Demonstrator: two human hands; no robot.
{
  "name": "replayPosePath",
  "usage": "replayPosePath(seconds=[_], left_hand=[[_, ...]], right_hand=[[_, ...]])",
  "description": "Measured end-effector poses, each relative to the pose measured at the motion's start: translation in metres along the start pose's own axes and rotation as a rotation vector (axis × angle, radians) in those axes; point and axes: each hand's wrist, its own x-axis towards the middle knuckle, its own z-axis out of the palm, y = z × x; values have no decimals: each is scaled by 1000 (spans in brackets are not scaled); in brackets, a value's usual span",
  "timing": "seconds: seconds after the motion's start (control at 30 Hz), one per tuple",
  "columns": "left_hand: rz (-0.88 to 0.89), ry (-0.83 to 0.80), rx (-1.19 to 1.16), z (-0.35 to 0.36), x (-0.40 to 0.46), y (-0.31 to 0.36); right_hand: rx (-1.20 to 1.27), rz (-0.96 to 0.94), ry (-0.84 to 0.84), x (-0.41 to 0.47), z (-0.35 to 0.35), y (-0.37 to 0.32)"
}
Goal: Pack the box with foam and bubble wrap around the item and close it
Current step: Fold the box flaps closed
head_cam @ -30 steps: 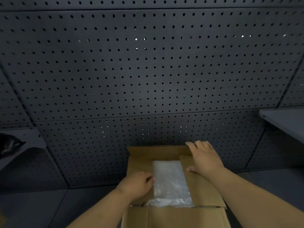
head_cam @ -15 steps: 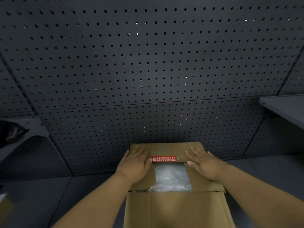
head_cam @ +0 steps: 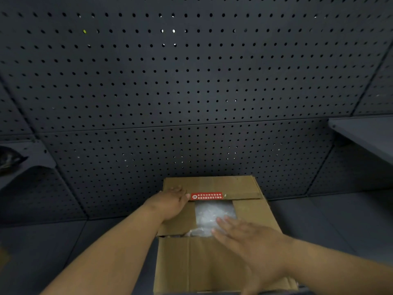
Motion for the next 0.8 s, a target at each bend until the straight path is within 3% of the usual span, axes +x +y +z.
replayPosePath(seconds=[0.1,0.2,0.27,0.33,0.47,0.57,0.8], left_hand=[[-2,-14,-12,-3,-2,1],[2,-28,-38,-4,-5,1],[-9,-33,-88,-5,-4,1],[-25,-28,-151,-7,-4,2],[-115,-102,-305,-12,2,-4],[-214,-171,-541,-22,1,-8],[-155,-115,-591,-39,1,1]], right_hand=[[-98,-30,31,-1,11,-13],[-136,23,230,-2,16,-10],[-145,-19,266,-6,14,-6],[-69,-76,119,-17,6,-4],[42,-34,148,-23,-28,15],[125,73,164,-11,-50,38],[316,354,117,32,-57,74]])
